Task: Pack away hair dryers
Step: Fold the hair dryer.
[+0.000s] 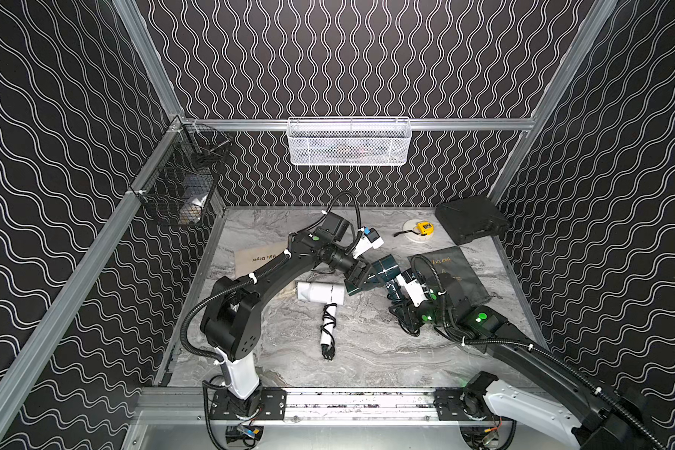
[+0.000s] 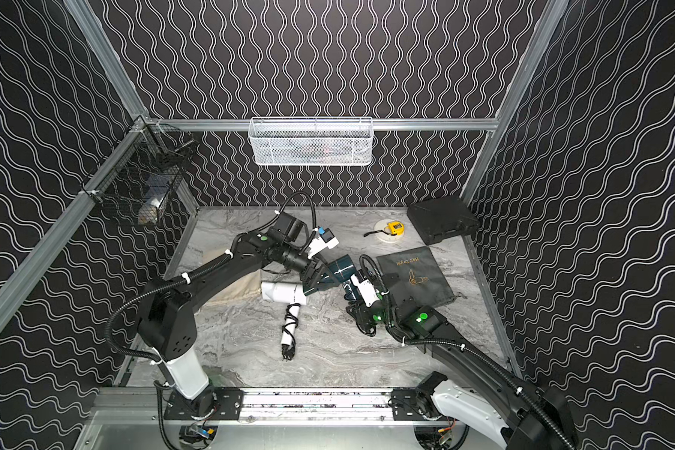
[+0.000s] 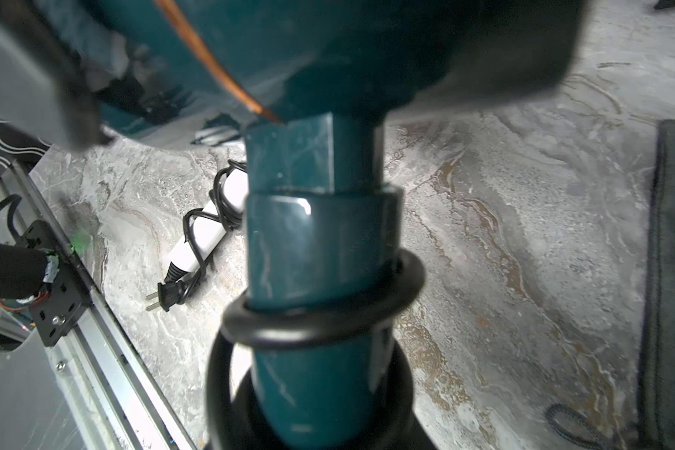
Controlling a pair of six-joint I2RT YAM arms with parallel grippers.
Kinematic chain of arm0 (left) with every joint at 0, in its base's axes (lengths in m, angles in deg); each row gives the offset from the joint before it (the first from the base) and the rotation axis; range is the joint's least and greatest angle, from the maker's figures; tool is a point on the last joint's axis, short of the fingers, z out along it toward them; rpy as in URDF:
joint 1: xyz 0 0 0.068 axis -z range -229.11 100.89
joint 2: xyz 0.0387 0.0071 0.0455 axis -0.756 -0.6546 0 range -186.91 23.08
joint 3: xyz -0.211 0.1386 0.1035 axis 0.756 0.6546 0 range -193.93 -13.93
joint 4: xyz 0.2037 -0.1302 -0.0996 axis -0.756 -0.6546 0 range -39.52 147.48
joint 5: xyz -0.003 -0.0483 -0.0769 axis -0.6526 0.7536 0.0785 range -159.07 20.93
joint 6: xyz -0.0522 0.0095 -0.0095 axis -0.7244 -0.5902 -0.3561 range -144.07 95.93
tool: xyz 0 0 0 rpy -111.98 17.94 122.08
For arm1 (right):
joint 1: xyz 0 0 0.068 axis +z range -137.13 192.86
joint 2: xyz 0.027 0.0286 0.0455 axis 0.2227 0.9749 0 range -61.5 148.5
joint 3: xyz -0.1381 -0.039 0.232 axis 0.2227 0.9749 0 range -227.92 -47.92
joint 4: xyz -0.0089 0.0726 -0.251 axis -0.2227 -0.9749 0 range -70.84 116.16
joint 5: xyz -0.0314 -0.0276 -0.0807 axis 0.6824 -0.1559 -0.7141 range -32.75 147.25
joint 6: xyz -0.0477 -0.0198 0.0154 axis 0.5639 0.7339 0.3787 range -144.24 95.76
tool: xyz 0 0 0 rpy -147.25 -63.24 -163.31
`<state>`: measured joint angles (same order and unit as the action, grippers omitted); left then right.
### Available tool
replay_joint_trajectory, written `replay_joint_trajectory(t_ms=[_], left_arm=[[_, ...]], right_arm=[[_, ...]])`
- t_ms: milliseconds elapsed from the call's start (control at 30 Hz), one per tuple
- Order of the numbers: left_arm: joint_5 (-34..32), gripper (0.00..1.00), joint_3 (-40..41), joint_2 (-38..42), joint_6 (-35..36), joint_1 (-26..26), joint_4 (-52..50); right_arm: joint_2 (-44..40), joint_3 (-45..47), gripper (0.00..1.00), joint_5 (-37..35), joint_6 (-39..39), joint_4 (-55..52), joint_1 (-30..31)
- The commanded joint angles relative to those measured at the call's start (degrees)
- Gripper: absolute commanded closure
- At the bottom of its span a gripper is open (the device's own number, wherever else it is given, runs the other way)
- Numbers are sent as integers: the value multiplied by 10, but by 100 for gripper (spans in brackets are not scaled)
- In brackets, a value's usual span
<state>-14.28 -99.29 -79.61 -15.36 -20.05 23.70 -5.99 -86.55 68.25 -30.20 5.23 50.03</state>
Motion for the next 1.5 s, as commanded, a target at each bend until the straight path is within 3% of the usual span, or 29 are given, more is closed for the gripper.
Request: replay_joint_trajectory(t_ms=[0,167,267,367,533,733,867,1033,1467], left_arm=[[56,22,-5,-7,25,2,-11],[90,41,-5,-14,27,10,-18],[94,60,6,-9,19,17,-7],[107,80,36,7,-26,18,51],[91,100,111,49,-149,19,206],[28,100,250,104,-377,20,508],[-27,100,314,123,-466,29,637],[-73,100,352,129,-499,47,687],[-176,100,406,143,-541,77,746]], right_arm=[[5,-12,100,11,26,38,4],[-3,-13,100,9,14,59,6],[-17,-4,100,15,-8,89,6],[-21,3,100,24,-32,110,6],[-29,19,100,20,-100,154,6],[-45,66,100,31,-230,285,6],[-36,89,100,38,-310,376,6],[-30,100,100,31,-369,442,7],[6,82,100,2,-494,492,20]])
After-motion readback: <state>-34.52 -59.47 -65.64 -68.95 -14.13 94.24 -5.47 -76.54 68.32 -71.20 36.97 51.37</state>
